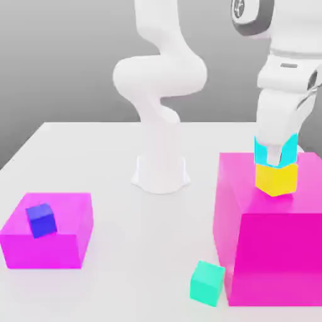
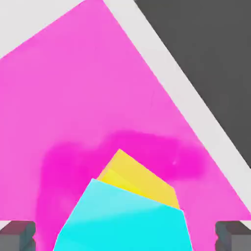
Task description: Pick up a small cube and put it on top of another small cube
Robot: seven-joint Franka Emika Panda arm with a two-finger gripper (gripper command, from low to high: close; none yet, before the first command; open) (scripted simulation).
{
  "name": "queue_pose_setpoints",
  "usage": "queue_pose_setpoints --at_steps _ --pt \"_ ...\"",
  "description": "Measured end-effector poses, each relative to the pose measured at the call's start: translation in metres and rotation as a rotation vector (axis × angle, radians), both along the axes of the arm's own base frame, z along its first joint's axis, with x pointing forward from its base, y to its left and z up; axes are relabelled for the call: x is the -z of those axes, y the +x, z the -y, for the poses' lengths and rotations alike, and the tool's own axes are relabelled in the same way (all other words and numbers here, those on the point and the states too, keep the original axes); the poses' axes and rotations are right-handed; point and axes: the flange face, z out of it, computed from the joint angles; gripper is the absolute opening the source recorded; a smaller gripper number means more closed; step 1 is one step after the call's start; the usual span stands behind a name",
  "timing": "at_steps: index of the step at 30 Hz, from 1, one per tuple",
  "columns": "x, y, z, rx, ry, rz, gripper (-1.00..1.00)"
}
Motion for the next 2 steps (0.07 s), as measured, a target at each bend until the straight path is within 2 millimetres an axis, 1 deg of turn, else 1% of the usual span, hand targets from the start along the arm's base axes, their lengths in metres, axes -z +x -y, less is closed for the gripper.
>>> queue_pose_setpoints --at_steps 2 --pt "-0.028 0.000 0.000 0.000 0.000 0.001 1.00"
